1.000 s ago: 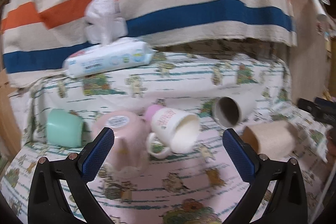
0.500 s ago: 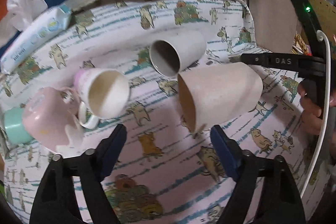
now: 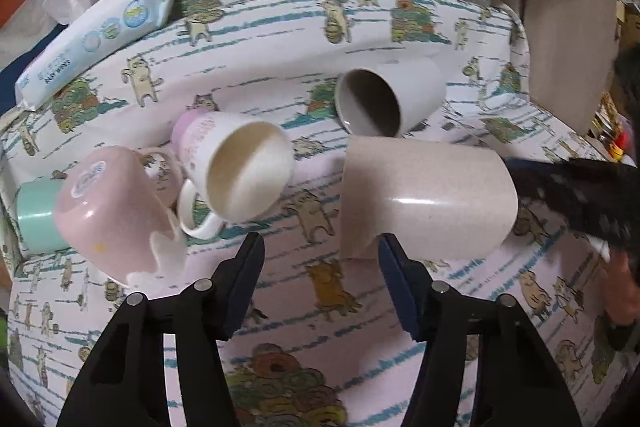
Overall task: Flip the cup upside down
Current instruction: 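Close the left tool on the beige cup lying on its side while the right tool steadies it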
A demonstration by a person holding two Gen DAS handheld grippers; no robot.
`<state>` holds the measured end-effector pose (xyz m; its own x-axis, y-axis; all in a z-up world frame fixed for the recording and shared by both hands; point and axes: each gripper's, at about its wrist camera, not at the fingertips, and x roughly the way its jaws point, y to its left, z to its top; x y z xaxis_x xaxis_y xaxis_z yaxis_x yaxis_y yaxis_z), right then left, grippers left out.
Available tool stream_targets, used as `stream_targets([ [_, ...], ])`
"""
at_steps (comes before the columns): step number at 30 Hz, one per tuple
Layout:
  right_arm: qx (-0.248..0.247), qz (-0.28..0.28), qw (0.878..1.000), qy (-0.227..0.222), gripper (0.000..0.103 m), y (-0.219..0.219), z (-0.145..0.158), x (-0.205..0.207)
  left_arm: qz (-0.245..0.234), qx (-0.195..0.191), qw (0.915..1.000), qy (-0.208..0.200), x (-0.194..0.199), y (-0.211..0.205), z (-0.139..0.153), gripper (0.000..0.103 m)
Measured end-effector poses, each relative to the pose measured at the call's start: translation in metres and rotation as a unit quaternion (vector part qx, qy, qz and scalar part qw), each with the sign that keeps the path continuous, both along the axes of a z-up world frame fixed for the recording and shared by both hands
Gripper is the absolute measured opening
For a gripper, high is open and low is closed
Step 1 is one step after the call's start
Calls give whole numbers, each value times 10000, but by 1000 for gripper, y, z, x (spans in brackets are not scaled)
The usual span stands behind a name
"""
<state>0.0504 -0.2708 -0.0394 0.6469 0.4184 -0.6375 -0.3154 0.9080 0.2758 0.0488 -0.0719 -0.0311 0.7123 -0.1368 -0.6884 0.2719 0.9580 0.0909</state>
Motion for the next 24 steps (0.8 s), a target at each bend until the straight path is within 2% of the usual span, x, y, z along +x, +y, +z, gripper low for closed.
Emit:
stream_targets([
  [3, -238, 192, 9992, -243, 27, 13, 4, -9, 126, 48, 9999, -34, 1, 6, 1, 57],
  [6, -530, -395, 9966, -484, 27, 7, 9, -8, 124, 51, 9999, 6, -2, 11, -1, 56],
  [8, -400, -512, 9974, -317, 24, 0, 7, 1, 129, 154, 9998, 30, -4, 12, -2, 54],
  [10, -347, -398, 9986, -59, 17, -1, 4, 11, 107, 194, 9997, 61, -4, 13, -3, 52],
  [11, -401, -356, 9986, -19, 17, 2, 4, 13, 111, 198, 9997, 68, -4, 13, -4, 52],
  [17, -571, 27, 9982, -157, 14, 22, 13, 12, 161, 106, 9998, 87, 3, 15, -2, 50],
  [24, -606, 735, 9953, -167, 14, 52, 16, -9, 197, 80, 9998, 48, 8, 14, -1, 46],
])
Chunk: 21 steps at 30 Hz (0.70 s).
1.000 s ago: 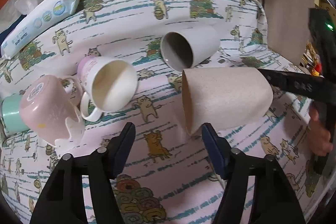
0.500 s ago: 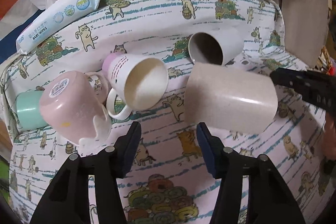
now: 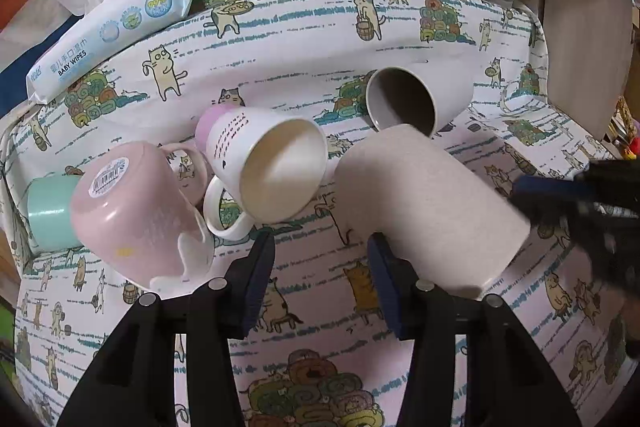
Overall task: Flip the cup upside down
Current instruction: 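Close the left tool on the beige cup lying on its side while the right tool steadies it, then lift the beige cup with the left tool and turn it rim-down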
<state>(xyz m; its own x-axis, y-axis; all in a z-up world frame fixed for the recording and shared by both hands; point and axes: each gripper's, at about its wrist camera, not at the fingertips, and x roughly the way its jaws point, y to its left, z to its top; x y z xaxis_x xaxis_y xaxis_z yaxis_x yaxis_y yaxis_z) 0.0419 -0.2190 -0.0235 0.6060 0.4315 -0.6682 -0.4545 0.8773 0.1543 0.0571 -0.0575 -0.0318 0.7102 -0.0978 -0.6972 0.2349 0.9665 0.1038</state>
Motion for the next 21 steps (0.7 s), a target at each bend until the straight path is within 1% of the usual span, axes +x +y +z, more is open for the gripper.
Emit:
stream_targets([
  [1, -86, 46, 9999, -70, 14, 6, 1, -5, 17, -11, 10000, 7, 0, 1, 0, 43],
  [4, -249, 42, 9995, -164, 14, 15, 3, -11, 62, -30, 10000, 6, 0, 4, 0, 43],
  [7, -200, 137, 9997, -96, 14, 15, 4, -12, 66, -54, 10000, -12, -3, 8, 2, 43],
  [11, -281, 167, 9993, -154, 14, 14, 7, -18, 108, -27, 9997, -236, -11, 10, 11, 44],
  [14, -488, 34, 9978, -448, 15, 13, 13, -23, 134, 18, 9982, -580, -21, 9, 21, 53],
  [15, -571, -66, 9965, -608, 15, 12, 16, -25, 123, 30, 9970, -760, -27, 7, 26, 63],
  [16, -581, -188, 9954, -737, 18, 9, 19, -26, 123, 32, 9957, -920, -31, 6, 30, 69],
  [17, -543, -286, 9947, -823, 24, 6, 21, -27, 131, 34, 9936, -1122, -36, 4, 34, 77],
  [18, -500, -379, 9939, -909, 29, 3, 23, -27, 127, 35, 9912, -1319, -43, 2, 38, 83],
  [19, -469, -434, 9931, -983, 45, 0, 25, -27, 103, 30, 9890, -1476, -48, 0, 42, 88],
  [20, -440, -507, 9916, -1103, 68, -4, 28, -26, 90, 25, 9875, -1572, -51, -2, 46, 92],
  [21, -440, -589, 9900, -1203, 76, -7, 31, -26, 92, 9, 9856, -1691, -55, -4, 50, 99],
])
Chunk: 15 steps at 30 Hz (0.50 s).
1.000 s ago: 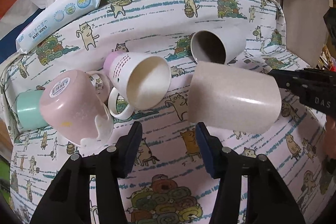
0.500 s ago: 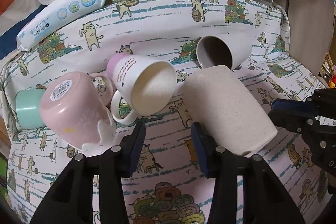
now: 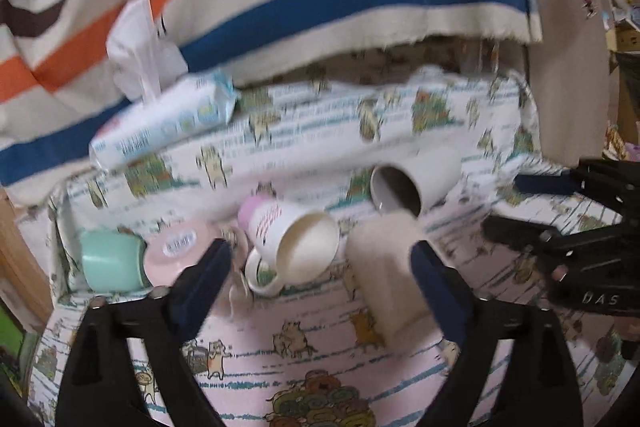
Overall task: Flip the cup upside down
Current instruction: 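Lift the beige cup with the left tool and turn it rim-down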
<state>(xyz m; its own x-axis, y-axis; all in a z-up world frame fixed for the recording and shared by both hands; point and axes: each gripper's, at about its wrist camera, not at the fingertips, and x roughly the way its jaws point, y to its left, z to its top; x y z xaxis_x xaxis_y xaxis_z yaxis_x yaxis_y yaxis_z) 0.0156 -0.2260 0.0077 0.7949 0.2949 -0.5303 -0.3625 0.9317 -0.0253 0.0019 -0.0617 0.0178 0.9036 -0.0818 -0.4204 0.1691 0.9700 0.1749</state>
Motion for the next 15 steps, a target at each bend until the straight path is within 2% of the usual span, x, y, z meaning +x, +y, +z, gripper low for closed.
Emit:
stream_targets([
  [1, 5, -125, 9998, -158, 79, -4, 4, -1, 1, -28, 10000, -89, -2, -2, 3, 103],
  [5, -119, -521, 9966, -631, 80, -19, 20, -2, -8, -158, 9994, -308, -9, -7, 12, 103],
  [7, -95, -592, 9946, -841, 88, -25, 26, -4, -5, -245, 9993, -274, -8, -10, 13, 103],
  [10, 79, -646, 9915, -1123, 89, -33, 31, -9, 7, -420, 9990, -157, -2, -13, 11, 103],
  [12, 253, -661, 9892, -1282, 95, -37, 30, -11, 21, -531, 9986, -51, 2, -15, 8, 103],
  [13, 296, -682, 9883, -1331, 102, -37, 29, -12, 34, -591, 9982, 7, 4, -16, 6, 103],
  [15, 421, -790, 9847, -1492, 103, -41, 24, -15, 38, -705, 9974, 163, 9, -18, 1, 103],
])
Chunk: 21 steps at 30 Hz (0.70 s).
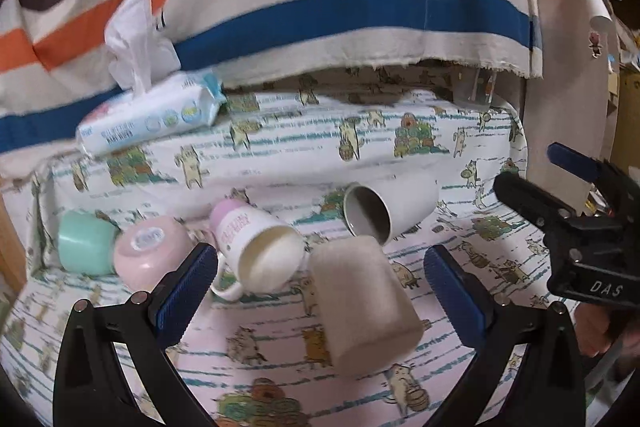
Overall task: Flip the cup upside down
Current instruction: 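Lift the beige cup with the left tool and turn it rim-down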
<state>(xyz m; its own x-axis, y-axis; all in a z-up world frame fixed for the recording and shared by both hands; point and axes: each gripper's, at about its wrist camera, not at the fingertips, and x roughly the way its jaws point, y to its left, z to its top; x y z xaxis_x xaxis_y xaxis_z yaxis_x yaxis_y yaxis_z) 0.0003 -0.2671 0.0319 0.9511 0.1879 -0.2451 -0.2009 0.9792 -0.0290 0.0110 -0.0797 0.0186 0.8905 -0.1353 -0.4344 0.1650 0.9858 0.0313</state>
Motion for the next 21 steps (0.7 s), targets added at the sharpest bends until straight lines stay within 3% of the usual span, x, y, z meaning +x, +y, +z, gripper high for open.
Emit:
stream_targets([
  [10, 172, -230, 9996, 43, 103, -10, -8, 2, 4, -429, 9944, 964, 17, -12, -26, 103],
  [21, 136, -477, 9983, 298, 103, -14, -15, 10, 98, -466, 9866, 1561, 26, -21, -49, 99],
])
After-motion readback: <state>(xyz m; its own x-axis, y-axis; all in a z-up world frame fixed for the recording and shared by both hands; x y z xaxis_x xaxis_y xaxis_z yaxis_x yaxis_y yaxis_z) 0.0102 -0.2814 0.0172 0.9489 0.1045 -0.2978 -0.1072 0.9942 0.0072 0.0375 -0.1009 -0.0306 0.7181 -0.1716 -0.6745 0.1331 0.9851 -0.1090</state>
